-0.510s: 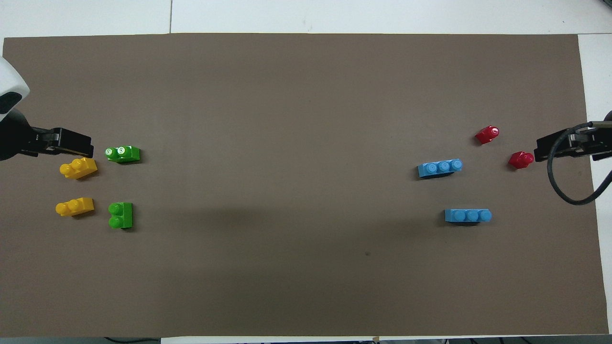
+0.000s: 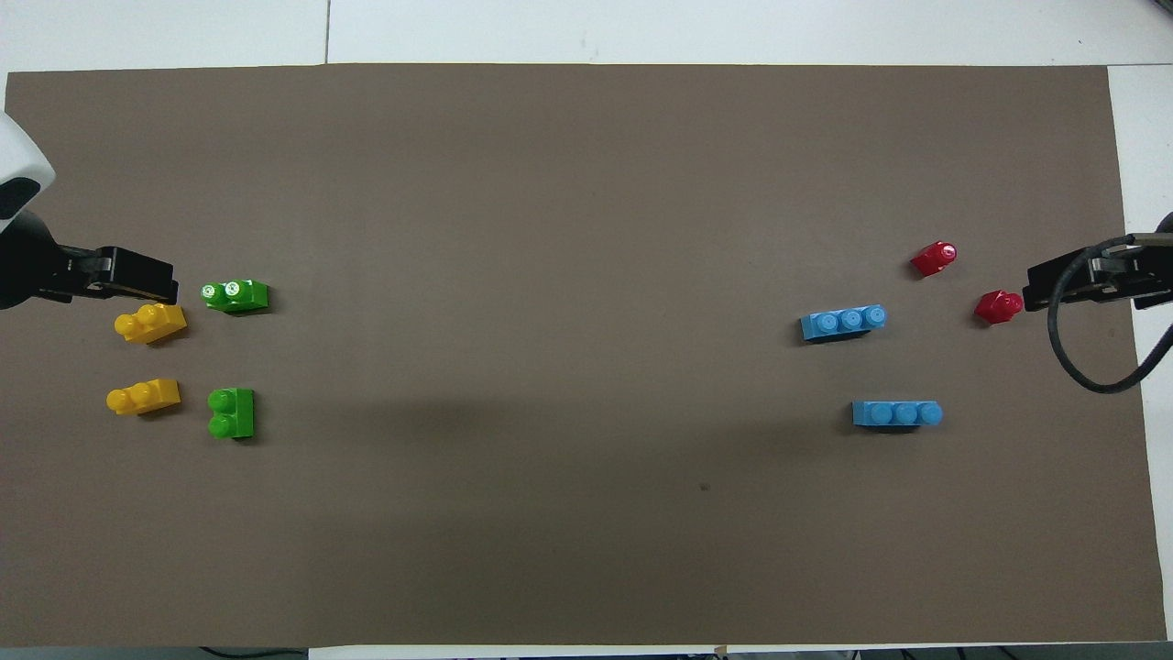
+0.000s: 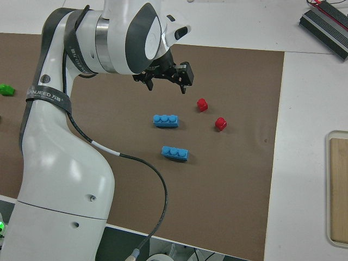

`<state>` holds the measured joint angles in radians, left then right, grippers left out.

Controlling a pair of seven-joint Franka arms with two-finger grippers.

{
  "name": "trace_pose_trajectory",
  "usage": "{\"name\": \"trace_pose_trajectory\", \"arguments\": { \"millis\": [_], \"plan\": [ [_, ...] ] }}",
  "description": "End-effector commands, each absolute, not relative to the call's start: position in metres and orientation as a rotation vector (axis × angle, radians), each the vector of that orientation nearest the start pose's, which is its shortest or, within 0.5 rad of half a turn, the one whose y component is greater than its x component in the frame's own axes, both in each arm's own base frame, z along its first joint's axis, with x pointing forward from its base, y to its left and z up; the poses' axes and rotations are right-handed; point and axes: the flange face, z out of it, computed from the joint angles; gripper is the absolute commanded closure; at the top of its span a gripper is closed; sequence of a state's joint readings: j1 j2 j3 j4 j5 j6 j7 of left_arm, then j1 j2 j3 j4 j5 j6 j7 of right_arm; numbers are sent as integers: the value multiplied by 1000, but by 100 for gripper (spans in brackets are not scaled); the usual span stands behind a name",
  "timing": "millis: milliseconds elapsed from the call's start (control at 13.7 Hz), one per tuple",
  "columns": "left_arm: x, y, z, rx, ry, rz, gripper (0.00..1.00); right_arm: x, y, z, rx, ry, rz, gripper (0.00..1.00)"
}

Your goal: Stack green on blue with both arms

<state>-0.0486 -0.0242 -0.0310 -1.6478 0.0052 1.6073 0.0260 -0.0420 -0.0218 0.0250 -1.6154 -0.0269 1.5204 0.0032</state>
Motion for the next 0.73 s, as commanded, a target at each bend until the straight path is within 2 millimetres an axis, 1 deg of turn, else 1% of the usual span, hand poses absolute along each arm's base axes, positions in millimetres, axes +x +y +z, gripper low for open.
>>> {"name": "trace_pose_trajectory", "arguments": {
  "millis": [0,73,219,291,364,510,583,656],
  "plan": [
    [528,-41,597,-3136,173,67,0,535,-14,610,-3159,53,90,0],
    [518,-37,585,-3134,160,108,0,535,-15,610,-3159,56,90,0],
    [504,-34,569,-3132,150,130,0,535,-15,610,-3159,56,90,0],
    [502,-33,565,-3134,145,118,0,535,-16,610,-3159,58,90,0],
    [499,-28,560,-3135,138,104,0,535,-16,610,-3159,58,90,0],
    [496,-14,546,-3137,103,1,0,535,-16,610,-3159,58,90,0],
    [497,-4,540,-3137,73,-26,0,535,-15,610,-3159,58,90,0],
    [496,2,533,-3137,56,-19,0,535,-14,610,-3159,56,90,0]
  ]
}}
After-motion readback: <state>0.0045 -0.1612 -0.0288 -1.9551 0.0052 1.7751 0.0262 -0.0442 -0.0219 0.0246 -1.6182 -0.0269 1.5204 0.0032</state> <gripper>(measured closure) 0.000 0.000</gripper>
